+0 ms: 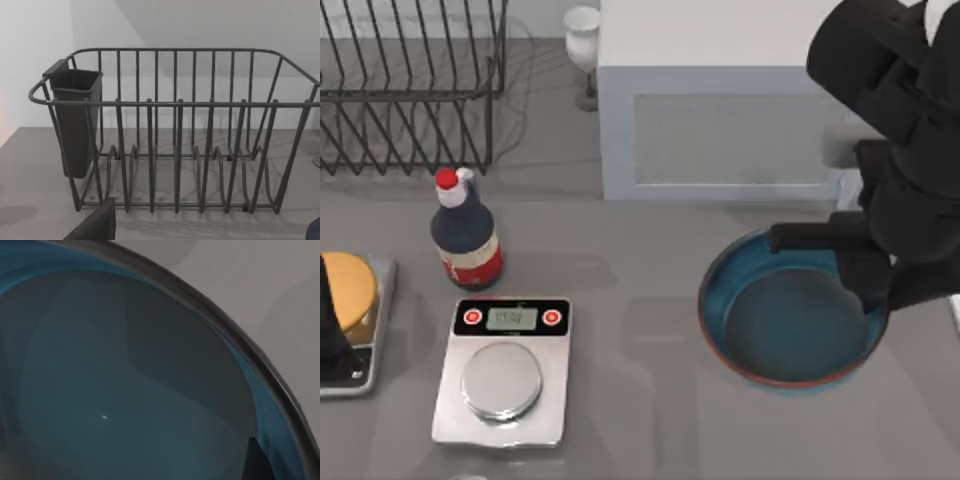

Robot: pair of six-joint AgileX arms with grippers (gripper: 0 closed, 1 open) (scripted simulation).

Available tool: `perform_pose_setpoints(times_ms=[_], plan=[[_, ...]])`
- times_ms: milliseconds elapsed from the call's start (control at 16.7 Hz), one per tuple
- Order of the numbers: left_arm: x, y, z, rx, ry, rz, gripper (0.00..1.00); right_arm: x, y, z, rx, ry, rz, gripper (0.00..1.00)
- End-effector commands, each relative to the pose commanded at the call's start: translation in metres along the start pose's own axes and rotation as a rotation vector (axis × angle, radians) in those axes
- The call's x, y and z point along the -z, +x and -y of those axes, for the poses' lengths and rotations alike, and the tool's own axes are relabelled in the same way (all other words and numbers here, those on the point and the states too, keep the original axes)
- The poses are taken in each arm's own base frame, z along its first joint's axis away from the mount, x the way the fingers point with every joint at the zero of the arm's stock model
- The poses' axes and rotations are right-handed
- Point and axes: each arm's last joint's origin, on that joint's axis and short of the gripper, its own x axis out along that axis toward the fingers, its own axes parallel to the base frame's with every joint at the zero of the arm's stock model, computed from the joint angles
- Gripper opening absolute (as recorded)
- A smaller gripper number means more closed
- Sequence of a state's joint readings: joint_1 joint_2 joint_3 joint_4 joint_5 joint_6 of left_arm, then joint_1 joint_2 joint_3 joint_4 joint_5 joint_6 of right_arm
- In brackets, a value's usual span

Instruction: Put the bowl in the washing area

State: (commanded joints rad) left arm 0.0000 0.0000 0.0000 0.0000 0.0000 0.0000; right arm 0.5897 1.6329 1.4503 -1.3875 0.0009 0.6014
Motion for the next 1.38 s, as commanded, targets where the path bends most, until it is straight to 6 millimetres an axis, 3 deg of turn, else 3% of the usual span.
perform_pose_setpoints(times_ms=[420,720,900,1080,1260,1380], plan=[[0.0,0.0,0.0,0.0,0.0,0.0,1.0,-0.003,-0.004,0.002,-0.031,-0.011,0.034,0.0],[0.0,0.0,0.0,0.0,0.0,0.0,1.0,-0.03,-0.025,0.03,-0.223,-0.039,0.298,0.0],[0.0,0.0,0.0,0.0,0.0,0.0,1.0,-0.056,-0.034,0.061,-0.349,-0.03,0.546,0.0],[0.0,0.0,0.0,0.0,0.0,0.0,1.0,-0.084,-0.033,0.105,-0.429,-0.007,0.823,0.0],[0.0,0.0,0.0,0.0,0.0,0.0,1.0,-0.1,-0.017,0.159,-0.431,0.009,1.083,0.0],[0.0,0.0,0.0,0.0,0.0,0.0,1.0,-0.1,-0.001,0.196,-0.387,0.009,1.234,0.0]])
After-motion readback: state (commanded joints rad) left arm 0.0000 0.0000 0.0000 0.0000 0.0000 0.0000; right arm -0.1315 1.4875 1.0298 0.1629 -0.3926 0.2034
